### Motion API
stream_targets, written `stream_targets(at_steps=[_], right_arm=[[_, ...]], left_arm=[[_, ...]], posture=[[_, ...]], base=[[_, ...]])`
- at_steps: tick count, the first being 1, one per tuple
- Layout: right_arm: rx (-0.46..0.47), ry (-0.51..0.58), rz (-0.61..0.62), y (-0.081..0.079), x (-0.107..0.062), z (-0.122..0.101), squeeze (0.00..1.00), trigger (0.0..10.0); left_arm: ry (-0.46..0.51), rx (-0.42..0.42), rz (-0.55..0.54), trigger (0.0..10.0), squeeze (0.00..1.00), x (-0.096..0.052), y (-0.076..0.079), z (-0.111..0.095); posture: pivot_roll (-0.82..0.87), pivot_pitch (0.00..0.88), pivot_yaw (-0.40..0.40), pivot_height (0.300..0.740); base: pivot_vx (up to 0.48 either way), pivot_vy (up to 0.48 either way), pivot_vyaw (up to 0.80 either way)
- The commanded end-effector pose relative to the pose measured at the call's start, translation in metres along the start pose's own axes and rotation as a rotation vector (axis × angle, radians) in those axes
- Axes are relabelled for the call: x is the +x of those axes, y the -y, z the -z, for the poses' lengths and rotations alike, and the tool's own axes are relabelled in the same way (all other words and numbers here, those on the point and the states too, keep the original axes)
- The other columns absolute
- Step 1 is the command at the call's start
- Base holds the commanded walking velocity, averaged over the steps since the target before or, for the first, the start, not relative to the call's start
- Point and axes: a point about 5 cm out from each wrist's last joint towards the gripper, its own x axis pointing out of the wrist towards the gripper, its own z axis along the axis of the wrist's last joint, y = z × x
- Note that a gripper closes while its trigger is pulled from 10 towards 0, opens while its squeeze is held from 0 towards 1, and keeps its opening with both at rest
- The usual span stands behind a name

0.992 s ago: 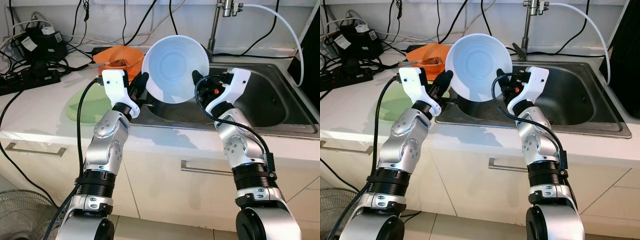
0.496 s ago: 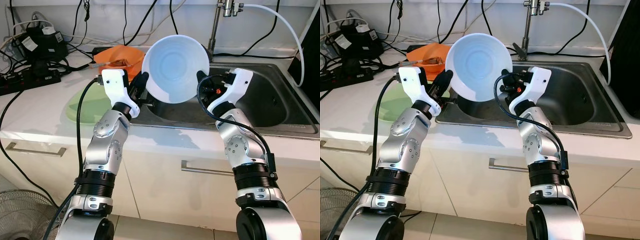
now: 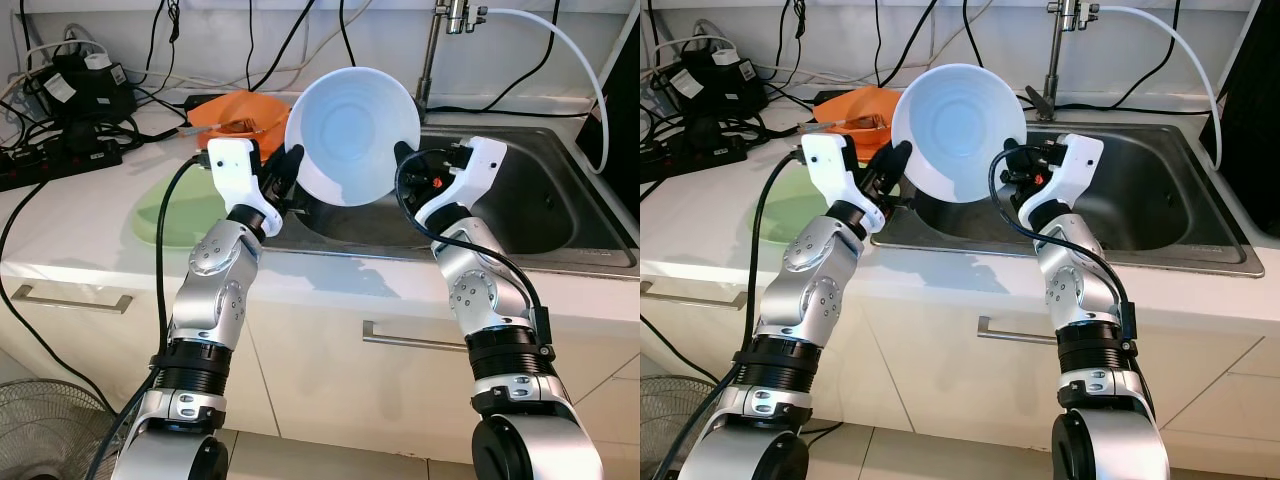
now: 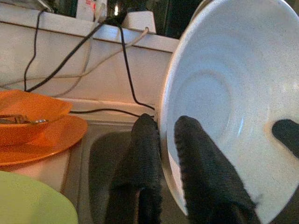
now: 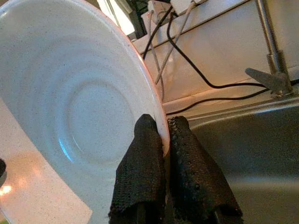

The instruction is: Kitchen organization

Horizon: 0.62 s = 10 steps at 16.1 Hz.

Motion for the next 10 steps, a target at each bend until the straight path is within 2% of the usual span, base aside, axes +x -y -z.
stream_targets(at_steps=[1,5,7,8,10], right_arm=[[0.015,0.045,0.016,0.000,0.003,-0.008,0.00,0.0],[0.042,0.086,0.090,0.010,0.003,-0.015,0.00,0.0],[0.022,0.098,0.148,0.017,0.003,-0.019,0.00,0.0],[0.018,0.112,0.214,0.025,0.002,-0.022,0.00,0.0],[-0.019,0.120,0.272,0.033,0.001,-0.025,0.00,0.0]], left_arm=[[-0.013,0.011,0.023,10.0,1.00,-0.001,0.002,0.001],[-0.033,0.028,0.033,10.0,1.00,-0.002,0.003,0.004],[-0.058,0.055,0.044,10.0,1.00,-0.004,0.004,0.007],[-0.091,0.075,0.071,10.0,0.00,-0.005,0.007,0.012],[-0.117,0.075,0.089,10.0,0.00,-0.007,0.010,0.016]], posture=[[0.01,0.000,0.085,0.740],[0.01,0.000,0.082,0.740],[0.01,0.000,0.080,0.740],[0.01,0.000,0.079,0.740],[0.01,0.000,0.078,0.740]], base=[[0.000,0.000,0.00],[0.000,0.000,0.00],[0.000,0.000,0.00],[0.000,0.000,0.00],[0.000,0.000,0.00]])
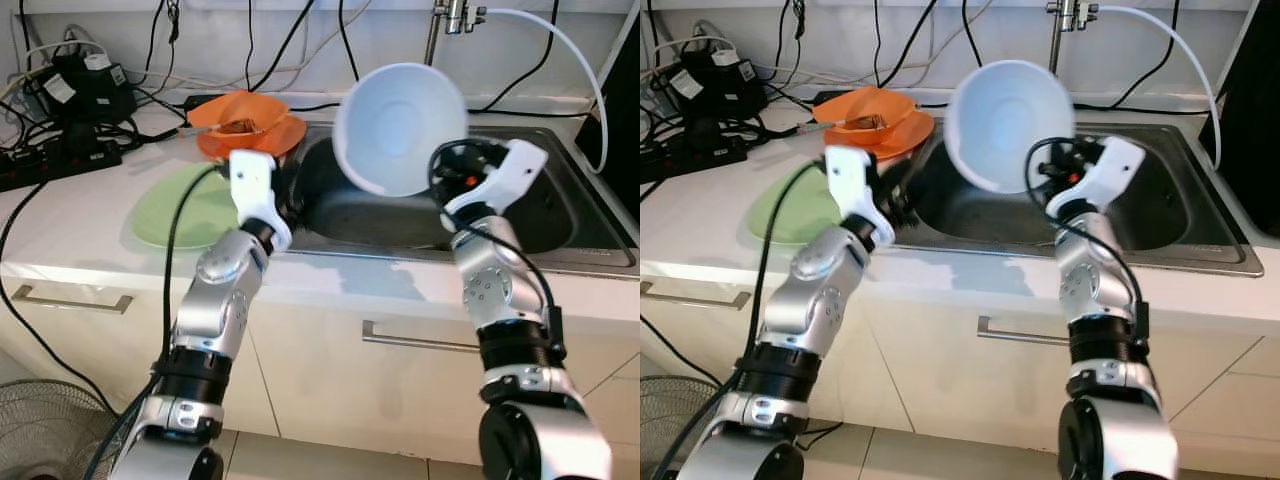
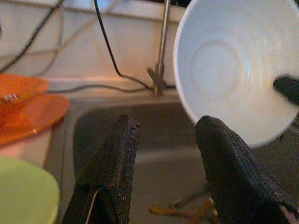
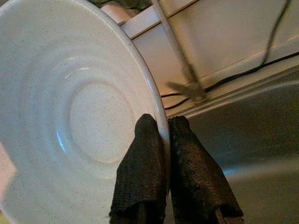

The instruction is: Kitchen organization

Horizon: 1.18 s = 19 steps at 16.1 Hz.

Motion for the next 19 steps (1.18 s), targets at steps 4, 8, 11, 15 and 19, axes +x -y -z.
stream_targets(at_steps=[4,8,11,15,19], right_arm=[[-0.175,0.047,0.059,0.007,0.007,-0.013,0.00,0.0],[-0.287,0.041,0.061,0.007,0.008,-0.008,0.00,0.0],[-0.373,0.031,0.051,0.006,0.007,-0.001,0.00,7.7],[-0.487,0.008,0.039,0.007,0.006,0.007,0.00,10.0],[-0.600,-0.006,-0.012,0.002,0.005,0.017,0.00,10.0]], left_arm=[[-0.154,0.088,0.051,10.0,0.00,-0.006,0.005,0.020],[-0.275,0.092,0.082,10.0,0.00,-0.012,0.008,0.035],[-0.333,0.094,0.075,10.0,0.00,-0.017,0.008,0.042],[-0.354,0.090,0.089,10.0,0.00,-0.020,0.010,0.043],[-0.361,0.077,0.115,10.0,0.00,-0.021,0.014,0.042]], posture=[[0.02,0.000,0.078,0.740],[0.02,0.000,0.078,0.740],[0.03,0.000,0.078,0.740],[0.03,0.000,0.077,0.740],[0.03,0.000,0.076,0.740]], base=[[0.000,0.000,0.00],[0.000,0.000,0.00],[0.000,0.000,0.00],[0.000,0.000,0.00],[0.000,0.000,0.00]])
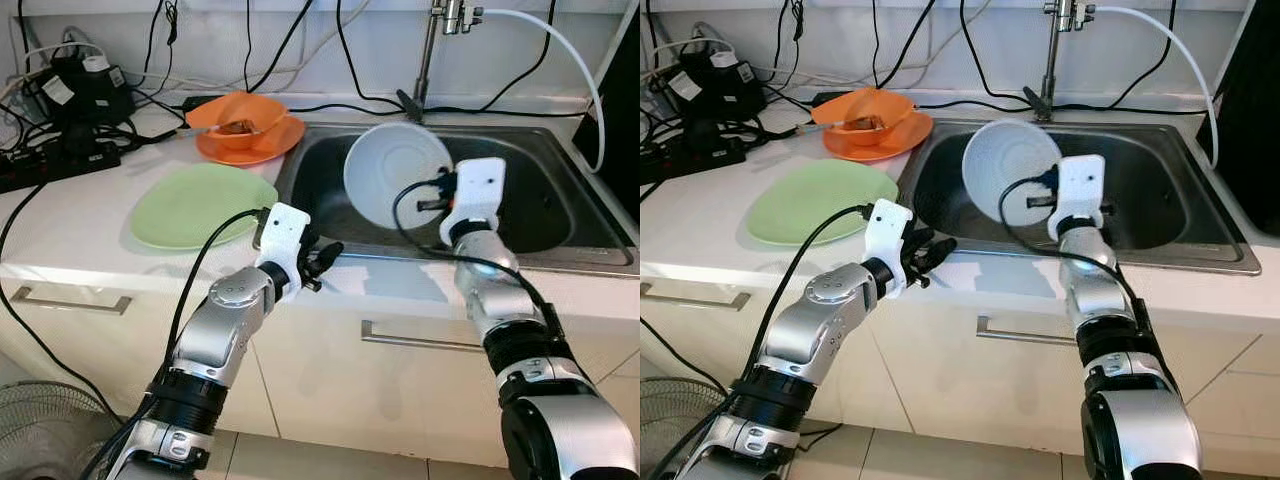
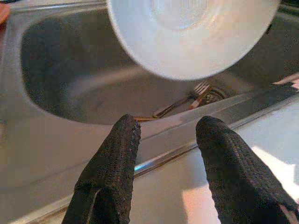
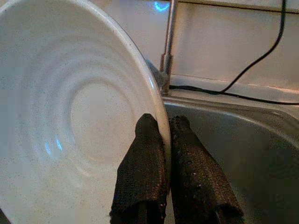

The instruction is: Kitchen organization

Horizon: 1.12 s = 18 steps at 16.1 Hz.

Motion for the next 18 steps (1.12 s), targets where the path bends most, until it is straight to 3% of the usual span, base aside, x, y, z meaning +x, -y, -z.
stream_targets(at_steps=[1,14,15,16,17,18], right_arm=[[-0.010,0.062,-0.003,-0.001,0.006,-0.016,0.00,10.0],[-0.052,0.031,-0.129,-0.021,0.005,-0.005,0.00,10.0],[-0.052,0.032,-0.134,-0.022,0.005,-0.005,0.65,10.0],[-0.054,0.033,-0.142,-0.023,0.005,-0.005,1.00,10.0],[-0.056,0.032,-0.144,-0.024,0.005,-0.005,1.00,10.0],[-0.057,0.030,-0.145,-0.024,0.005,-0.004,0.74,10.0]], left_arm=[[-0.010,0.005,0.022,10.0,0.00,-0.002,0.002,0.001],[-0.013,0.015,0.076,10.0,0.00,-0.004,0.007,0.000],[-0.013,0.014,0.078,10.0,0.00,-0.004,0.008,0.000],[-0.013,0.015,0.081,10.0,0.00,-0.004,0.008,0.000],[-0.013,0.015,0.083,10.0,0.00,-0.004,0.009,0.000],[-0.014,0.015,0.083,10.0,0.00,-0.004,0.009,0.000]], posture=[[0.03,0.000,0.076,0.740],[0.03,0.000,0.077,0.740],[0.03,0.000,0.077,0.740],[0.03,0.000,0.076,0.740],[0.03,0.000,0.076,0.740],[0.03,0.000,0.076,0.740]], base=[[0.000,0.000,0.00],[0.000,0.000,0.00],[0.000,0.000,0.00],[0.000,0.000,0.00],[0.000,0.000,0.00],[0.000,0.000,0.00]])
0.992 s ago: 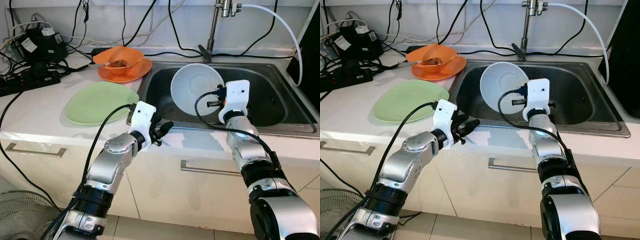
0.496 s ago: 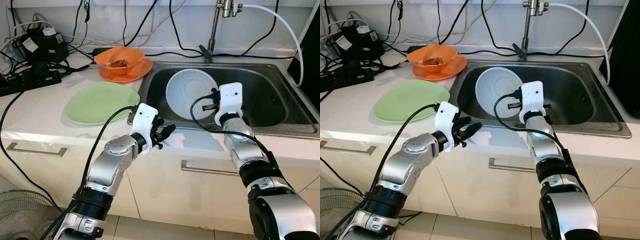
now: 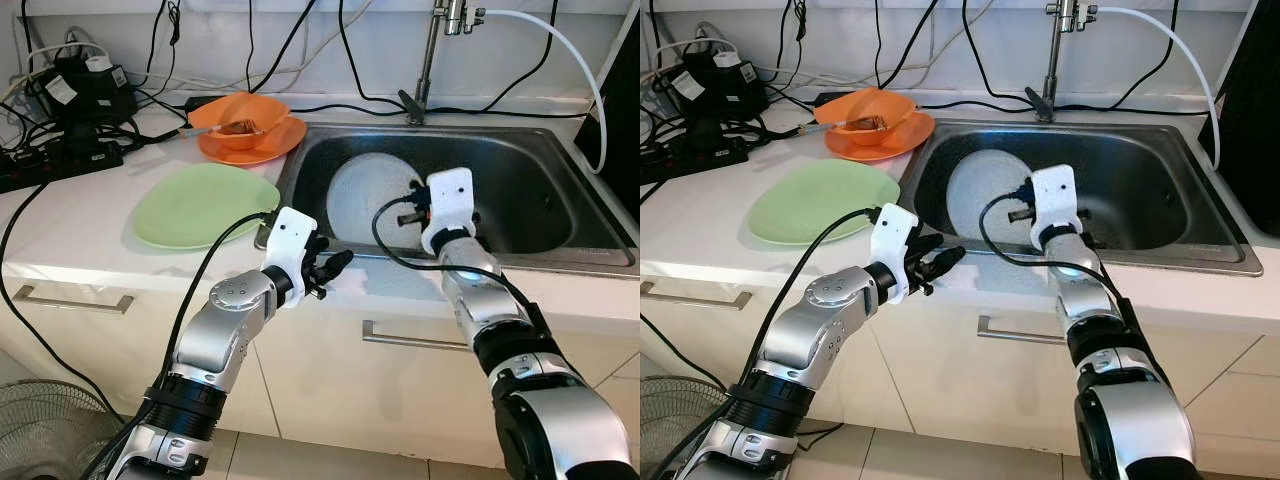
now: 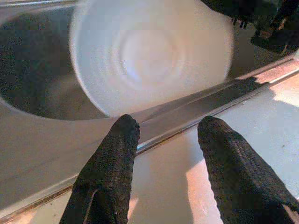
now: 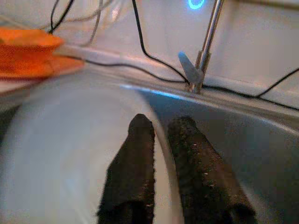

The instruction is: Kitchen organization

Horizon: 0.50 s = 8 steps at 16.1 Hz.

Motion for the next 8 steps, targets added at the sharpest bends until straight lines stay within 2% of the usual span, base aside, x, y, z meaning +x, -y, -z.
stream_targets(at_steps=[1,8], right_arm=[[-0.012,0.031,-0.015,-0.0035,0.0043,-0.0089,0.00,10.0],[0.000,0.028,-0.023,-0.0087,0.0030,-0.0068,0.00,10.0]], left_arm=[[0.003,0.015,0.012,10.0,0.00,-0.0010,0.0019,-0.0016],[0.003,0.026,0.006,10.0,0.00,-0.0007,0.0019,-0.0008]], posture=[[0.03,0.000,0.077,0.740],[0.02,0.000,0.080,0.740]], base=[[0.000,0.000,0.00],[0.000,0.000,0.00]])
